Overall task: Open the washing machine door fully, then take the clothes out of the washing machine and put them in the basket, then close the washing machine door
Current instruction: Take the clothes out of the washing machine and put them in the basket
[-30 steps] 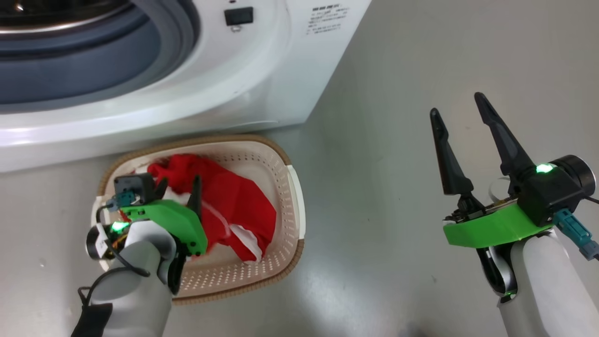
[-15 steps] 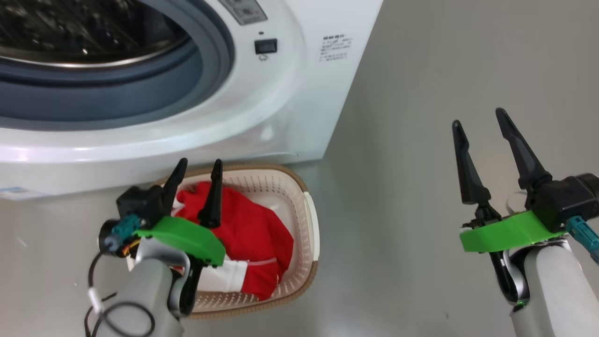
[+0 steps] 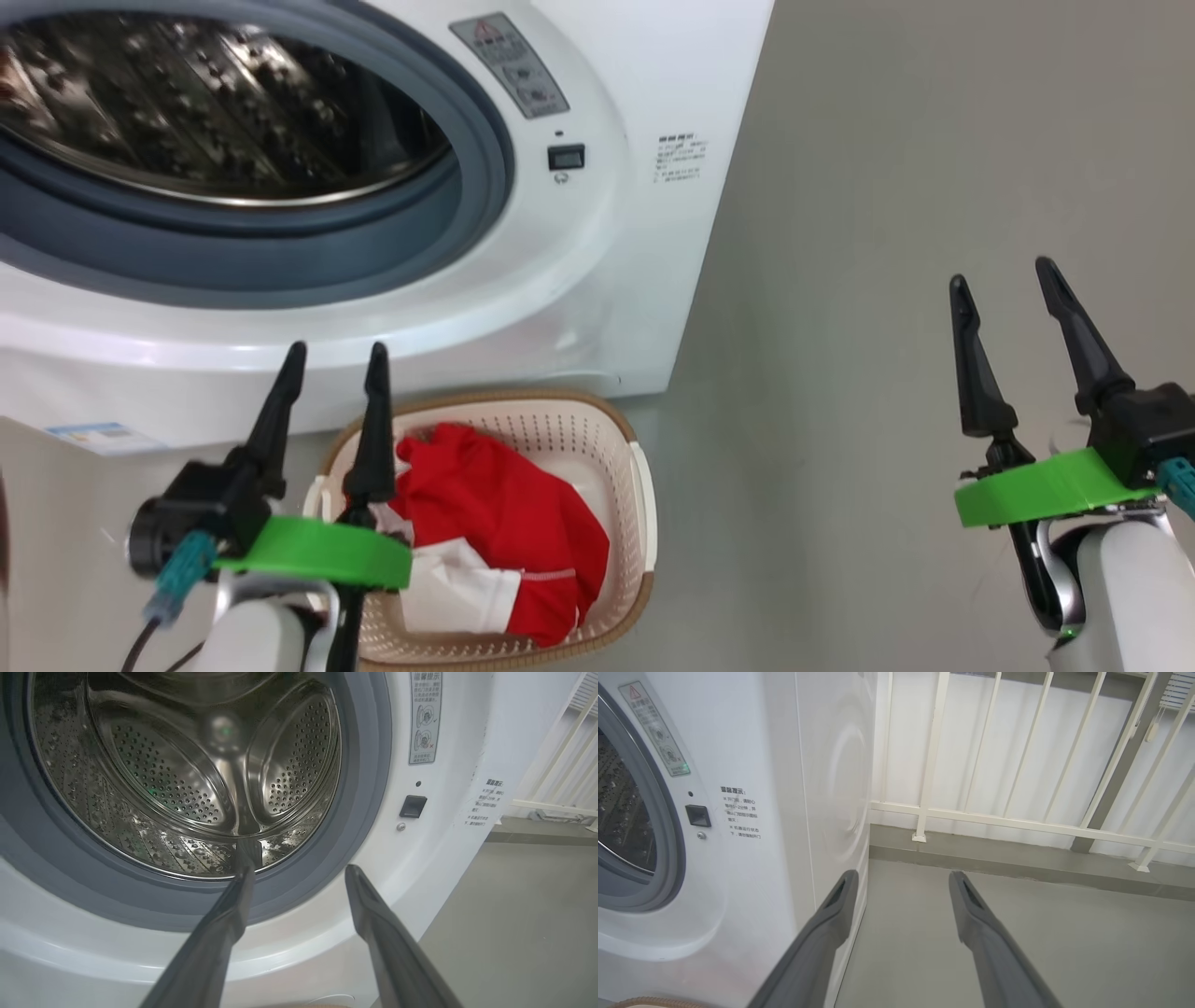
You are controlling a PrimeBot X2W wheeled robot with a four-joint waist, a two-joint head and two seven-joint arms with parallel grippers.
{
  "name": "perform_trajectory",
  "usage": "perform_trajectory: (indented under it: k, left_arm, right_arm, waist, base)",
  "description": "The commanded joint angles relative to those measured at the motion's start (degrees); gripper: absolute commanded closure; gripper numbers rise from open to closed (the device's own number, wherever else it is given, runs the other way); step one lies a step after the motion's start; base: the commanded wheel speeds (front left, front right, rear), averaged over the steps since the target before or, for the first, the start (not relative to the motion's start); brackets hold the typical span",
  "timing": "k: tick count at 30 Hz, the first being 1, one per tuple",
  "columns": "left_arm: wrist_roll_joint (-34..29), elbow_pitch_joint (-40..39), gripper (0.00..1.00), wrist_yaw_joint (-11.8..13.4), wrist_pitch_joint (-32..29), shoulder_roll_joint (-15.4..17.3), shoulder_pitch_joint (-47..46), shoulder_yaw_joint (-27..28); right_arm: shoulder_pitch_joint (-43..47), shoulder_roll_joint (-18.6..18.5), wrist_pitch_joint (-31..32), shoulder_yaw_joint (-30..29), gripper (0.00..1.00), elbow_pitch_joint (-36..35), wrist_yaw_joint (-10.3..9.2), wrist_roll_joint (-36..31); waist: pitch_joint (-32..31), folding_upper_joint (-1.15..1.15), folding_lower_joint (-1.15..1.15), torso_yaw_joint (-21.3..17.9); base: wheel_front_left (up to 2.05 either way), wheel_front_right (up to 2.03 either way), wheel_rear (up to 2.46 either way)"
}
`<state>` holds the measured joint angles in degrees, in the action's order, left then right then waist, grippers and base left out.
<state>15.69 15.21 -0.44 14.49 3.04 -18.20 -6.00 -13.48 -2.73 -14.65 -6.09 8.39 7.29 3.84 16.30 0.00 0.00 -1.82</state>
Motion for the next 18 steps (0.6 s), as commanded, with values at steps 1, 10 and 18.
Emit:
perform_trajectory:
  k: [1,10,18]
  left_arm:
    - [-0.7,-2.8,0.00,0.2,0.5,1.0,1.5,2.5]
    - [-2.9,-7.8,0.00,-0.3,0.5,1.5,7.1,5.2]
    - [-4.1,-8.8,0.00,-0.3,0.5,2.1,10.9,6.4]
  right_arm:
    - [0.8,-0.1,-0.3,0.7,0.00,-1.2,0.20,-0.3]
    - [4.5,-0.1,-0.3,-1.1,0.00,-3.0,0.20,-0.8]
    - [8.0,-0.1,-0.3,-1.8,0.00,-5.2,0.20,-0.3]
  waist:
    - [-2.3,0.00,0.00,0.4]
    - [-6.5,0.00,0.00,-0.3]
    - [-10.0,0.00,0.00,-1.3]
  base:
    - [0.00,0.00,0.00]
    - [0.00,0.00,0.00]
    - [0.00,0.00,0.00]
